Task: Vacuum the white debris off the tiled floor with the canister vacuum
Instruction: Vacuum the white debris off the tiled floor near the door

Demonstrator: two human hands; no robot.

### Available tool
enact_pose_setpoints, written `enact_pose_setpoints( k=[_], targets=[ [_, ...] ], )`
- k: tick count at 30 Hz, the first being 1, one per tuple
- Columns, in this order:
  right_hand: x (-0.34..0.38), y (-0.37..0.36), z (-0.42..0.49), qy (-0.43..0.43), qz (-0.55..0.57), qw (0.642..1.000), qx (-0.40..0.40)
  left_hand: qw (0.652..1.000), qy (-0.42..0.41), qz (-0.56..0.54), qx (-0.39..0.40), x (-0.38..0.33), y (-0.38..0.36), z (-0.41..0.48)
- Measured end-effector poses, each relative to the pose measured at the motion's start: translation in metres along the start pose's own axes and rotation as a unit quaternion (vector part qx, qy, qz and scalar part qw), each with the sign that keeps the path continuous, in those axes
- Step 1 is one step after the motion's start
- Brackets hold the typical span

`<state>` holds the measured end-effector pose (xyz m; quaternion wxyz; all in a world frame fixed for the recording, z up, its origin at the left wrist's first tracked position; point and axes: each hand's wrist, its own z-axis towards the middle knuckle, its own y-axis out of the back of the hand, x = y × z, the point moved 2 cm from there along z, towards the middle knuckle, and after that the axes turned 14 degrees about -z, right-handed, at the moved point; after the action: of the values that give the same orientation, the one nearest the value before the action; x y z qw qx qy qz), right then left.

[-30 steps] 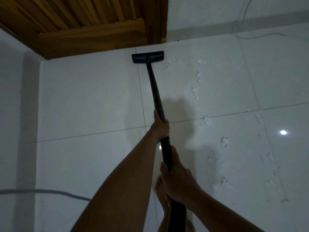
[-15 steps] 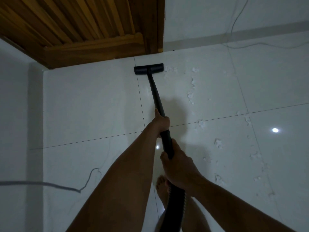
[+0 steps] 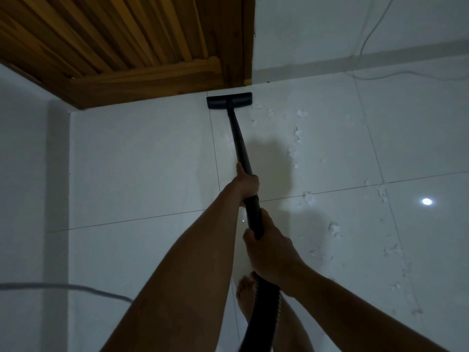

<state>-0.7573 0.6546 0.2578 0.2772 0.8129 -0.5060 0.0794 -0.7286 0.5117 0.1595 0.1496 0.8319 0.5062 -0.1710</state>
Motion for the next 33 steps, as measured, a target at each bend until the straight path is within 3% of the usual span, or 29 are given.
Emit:
enact_pose_setpoints(
  k=[14,25,33],
  targets=[
    [-0.009,0.006,0.016,0.006,0.03,0.999,0.027,1.0,-0.017,0.02,-0.017,0.0,-0.007,0.016],
    [-0.042,-0.033,-0.036,0.008,0.012,0.999,0.037,1.0,-0.004,0.0,-0.003,0.061,-0.012,-0.033],
    [-0.079,-0.079,-0.068,-0.021,0.084,0.994,0.061,1.0,-0.008,0.03,-0.001,0.119,-0.017,-0.063]
  ],
)
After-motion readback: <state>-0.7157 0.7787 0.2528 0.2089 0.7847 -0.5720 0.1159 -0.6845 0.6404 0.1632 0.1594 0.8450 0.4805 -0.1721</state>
